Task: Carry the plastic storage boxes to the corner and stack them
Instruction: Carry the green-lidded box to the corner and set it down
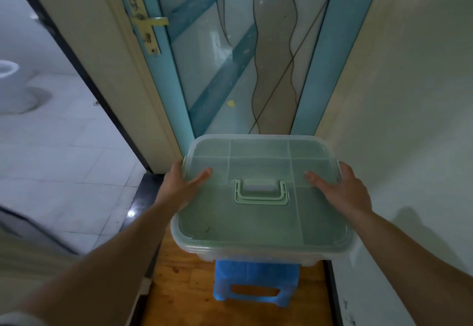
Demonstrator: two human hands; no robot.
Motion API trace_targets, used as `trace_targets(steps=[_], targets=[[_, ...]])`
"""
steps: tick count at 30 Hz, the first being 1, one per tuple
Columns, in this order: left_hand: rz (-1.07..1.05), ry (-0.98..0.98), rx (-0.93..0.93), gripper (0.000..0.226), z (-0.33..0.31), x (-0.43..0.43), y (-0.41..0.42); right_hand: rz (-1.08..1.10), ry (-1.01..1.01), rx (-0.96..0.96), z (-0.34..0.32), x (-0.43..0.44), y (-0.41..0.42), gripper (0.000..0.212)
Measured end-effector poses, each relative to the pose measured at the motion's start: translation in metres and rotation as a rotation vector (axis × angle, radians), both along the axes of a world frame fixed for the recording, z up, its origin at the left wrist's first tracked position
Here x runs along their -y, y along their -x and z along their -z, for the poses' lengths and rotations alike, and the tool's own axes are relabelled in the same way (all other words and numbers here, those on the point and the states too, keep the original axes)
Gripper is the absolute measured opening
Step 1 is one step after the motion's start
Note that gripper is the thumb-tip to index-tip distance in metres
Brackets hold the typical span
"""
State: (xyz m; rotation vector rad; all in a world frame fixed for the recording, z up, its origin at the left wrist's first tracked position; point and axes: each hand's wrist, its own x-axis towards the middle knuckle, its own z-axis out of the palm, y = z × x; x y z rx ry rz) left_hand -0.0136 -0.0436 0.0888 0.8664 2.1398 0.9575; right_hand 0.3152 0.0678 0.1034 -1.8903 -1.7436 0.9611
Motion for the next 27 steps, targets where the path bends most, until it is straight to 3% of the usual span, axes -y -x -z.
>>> trace_targets(steps=[6, 20, 27], targets=[[0.021, -0.015, 0.003, 0.085, -0.027, 0.013, -0.001, -0.004, 0.006, -0.056, -0.027, 0.008, -0.007, 0.097], [-0.079, -0.121, 0.146, 0.076, -0.09, 0.042, -0.013, -0.038, -0.046, -0.224, -0.086, 0.028, -0.021, 0.072], [-0.127, -0.178, 0.227, 0.072, -0.118, 0.059, -0.02, -0.039, -0.054, -0.321, -0.11, 0.033, -0.031, 0.075]])
